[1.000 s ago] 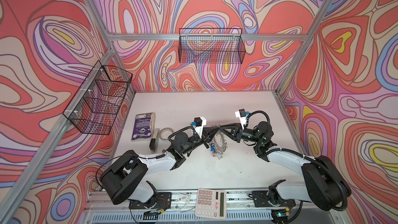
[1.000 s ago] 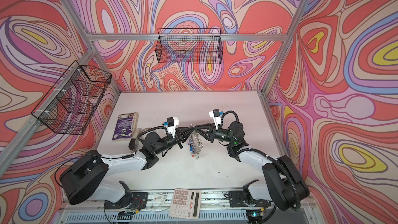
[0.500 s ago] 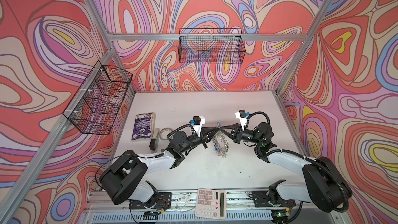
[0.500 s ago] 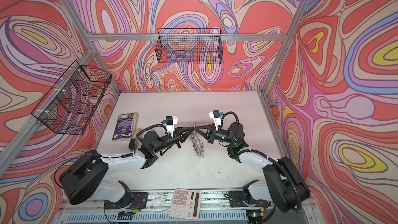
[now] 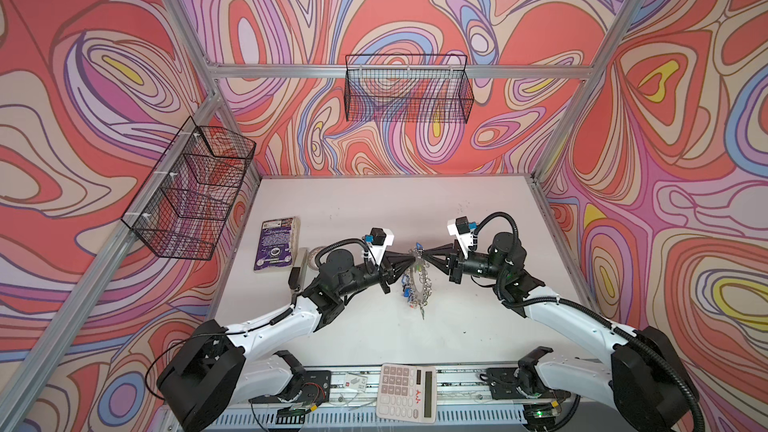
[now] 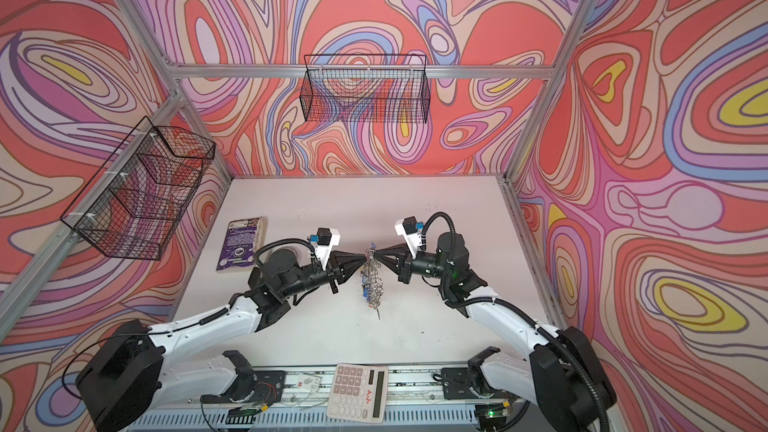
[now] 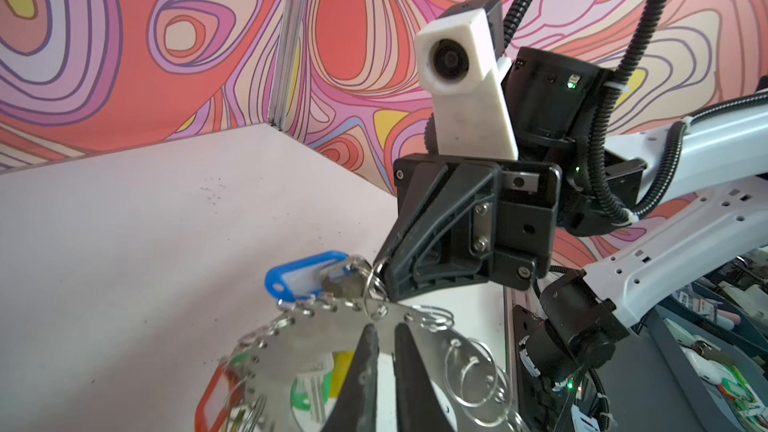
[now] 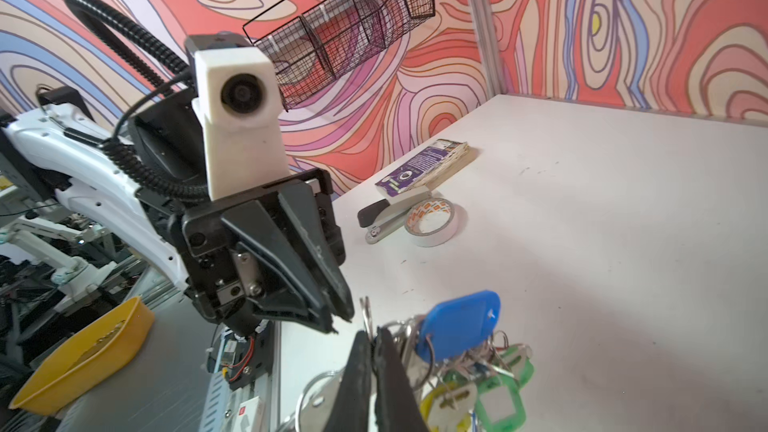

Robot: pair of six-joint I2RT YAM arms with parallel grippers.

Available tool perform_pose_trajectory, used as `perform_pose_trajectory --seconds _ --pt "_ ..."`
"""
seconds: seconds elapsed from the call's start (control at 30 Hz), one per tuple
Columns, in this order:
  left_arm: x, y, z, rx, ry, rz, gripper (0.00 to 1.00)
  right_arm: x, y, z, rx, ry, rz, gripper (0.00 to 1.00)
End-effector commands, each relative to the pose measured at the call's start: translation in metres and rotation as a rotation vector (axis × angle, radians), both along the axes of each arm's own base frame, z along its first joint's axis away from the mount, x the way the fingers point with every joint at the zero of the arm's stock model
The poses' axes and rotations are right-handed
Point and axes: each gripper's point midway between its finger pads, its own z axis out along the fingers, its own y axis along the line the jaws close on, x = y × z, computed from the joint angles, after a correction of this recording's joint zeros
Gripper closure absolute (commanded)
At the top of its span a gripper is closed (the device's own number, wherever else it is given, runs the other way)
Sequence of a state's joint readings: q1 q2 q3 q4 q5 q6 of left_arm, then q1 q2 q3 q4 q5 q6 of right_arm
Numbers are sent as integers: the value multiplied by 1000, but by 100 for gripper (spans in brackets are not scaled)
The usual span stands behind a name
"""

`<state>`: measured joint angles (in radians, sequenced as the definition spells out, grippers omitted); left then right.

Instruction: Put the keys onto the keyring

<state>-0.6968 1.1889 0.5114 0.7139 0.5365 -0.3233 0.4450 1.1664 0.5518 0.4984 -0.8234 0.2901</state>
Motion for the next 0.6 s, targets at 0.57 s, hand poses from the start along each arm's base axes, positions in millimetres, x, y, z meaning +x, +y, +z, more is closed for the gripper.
perform_pose_trajectory --seconds 0.57 --pt "-22 36 -22 604 -271 -327 68 -3 15 -20 -170 -193 -3 100"
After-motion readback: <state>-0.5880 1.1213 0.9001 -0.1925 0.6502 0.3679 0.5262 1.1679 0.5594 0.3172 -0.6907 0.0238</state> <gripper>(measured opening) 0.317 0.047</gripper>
